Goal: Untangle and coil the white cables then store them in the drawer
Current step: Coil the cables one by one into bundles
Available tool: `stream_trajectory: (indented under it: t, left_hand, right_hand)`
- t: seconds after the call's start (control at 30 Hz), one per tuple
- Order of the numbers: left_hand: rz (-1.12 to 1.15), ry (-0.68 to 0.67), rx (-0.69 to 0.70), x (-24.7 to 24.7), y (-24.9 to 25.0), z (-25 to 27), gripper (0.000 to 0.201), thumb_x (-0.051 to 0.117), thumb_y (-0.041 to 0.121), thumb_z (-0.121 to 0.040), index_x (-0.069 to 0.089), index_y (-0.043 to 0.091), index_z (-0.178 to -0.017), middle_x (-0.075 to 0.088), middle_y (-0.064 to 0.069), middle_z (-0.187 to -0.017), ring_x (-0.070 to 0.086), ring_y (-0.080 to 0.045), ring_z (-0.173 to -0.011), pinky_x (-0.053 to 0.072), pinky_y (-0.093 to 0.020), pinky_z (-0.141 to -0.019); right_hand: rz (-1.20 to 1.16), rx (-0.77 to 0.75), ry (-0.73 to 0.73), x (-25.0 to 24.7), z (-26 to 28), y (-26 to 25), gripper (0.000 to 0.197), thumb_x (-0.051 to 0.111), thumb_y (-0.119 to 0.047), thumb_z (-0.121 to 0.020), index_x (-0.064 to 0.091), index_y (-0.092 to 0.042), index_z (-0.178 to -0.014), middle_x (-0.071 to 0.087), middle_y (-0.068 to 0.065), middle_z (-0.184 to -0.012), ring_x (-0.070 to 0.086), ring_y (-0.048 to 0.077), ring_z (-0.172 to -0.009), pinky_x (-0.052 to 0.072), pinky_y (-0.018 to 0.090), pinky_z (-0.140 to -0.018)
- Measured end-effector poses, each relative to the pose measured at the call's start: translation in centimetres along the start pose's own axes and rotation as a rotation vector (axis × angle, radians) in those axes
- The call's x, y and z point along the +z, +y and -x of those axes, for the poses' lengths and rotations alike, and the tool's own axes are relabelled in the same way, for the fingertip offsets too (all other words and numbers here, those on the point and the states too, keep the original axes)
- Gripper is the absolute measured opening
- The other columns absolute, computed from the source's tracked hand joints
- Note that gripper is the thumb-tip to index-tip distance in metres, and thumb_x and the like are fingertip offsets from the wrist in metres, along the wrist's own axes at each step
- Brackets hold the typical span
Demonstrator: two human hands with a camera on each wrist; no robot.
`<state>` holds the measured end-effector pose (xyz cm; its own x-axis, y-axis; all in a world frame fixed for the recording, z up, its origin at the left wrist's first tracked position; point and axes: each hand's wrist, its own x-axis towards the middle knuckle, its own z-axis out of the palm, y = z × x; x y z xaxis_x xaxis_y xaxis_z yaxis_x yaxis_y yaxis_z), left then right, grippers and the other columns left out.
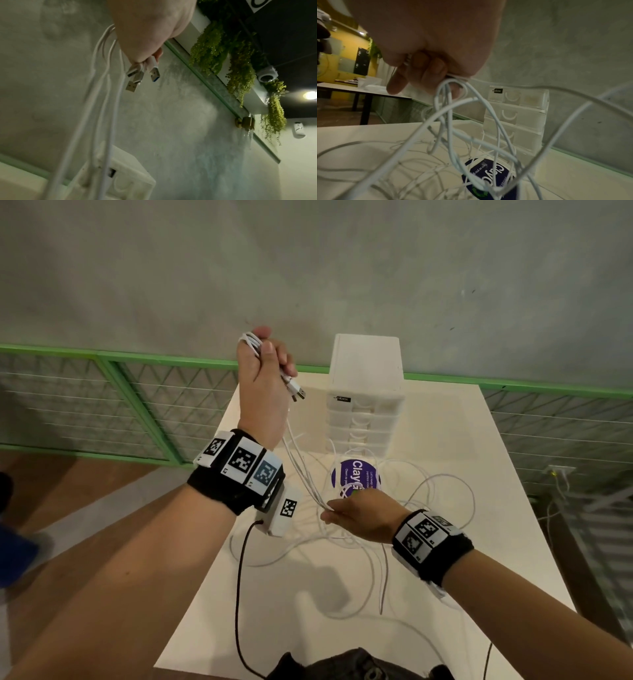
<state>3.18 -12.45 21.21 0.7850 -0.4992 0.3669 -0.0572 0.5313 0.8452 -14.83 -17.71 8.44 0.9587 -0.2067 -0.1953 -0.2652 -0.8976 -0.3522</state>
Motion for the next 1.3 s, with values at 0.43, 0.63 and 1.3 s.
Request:
stream_trajectory:
  t: [0.43, 0.63, 1.3]
  left_hand:
    - [-0.914, -0.716, 0.027, -5.1, -4.0, 1.9, 0.015, 0.028, 0.016, -0.098, 0.042, 0.019, -0.101, 0.046, -0.001, -0.076, 0.047, -0.029, -0.066, 0.042, -0.039, -0.067]
    - [-0.972, -0.846, -0.66, -5.8, -4.5, 3.8, 0.015, 0.034, 0.014, -0.097, 0.048, 0.01, -0.098, 0.047, -0.007, -0.073, 0.037, -0.017, -0.049, 0.03, -0.028, -0.049]
    - [-0.126, -0.788, -0.725, 0.2, 1.9, 5.3, 0.049, 0.018, 0.045, -0.1, 0.04, 0.014, -0.07, 0.026, 0.009, -0.042, 0.015, -0.008, -0.033, 0.01, -0.022, -0.039]
  right_hand:
    - [-0.043, -0.158, 0.265, -0.7, 2.4, 1.6, 0.046, 0.025, -0.058, -0.091, 0.045, -0.023, -0.069, 0.046, -0.003, -0.057, 0.038, 0.013, -0.055, 0.027, 0.025, -0.058]
    - [-0.198, 0.004, 0.587, -3.4, 2.4, 3.0, 0.047, 0.031, -0.053, -0.09, 0.059, -0.015, -0.09, 0.06, -0.003, -0.069, 0.053, 0.02, -0.064, 0.035, 0.029, -0.059]
    - [-0.141, 0.213, 0.392, 1.4, 0.1, 4.3, 0.029, 0.044, -0.029, -0.09, 0.059, -0.004, -0.088, 0.063, 0.015, -0.084, 0.055, 0.034, -0.081, 0.041, 0.037, -0.078]
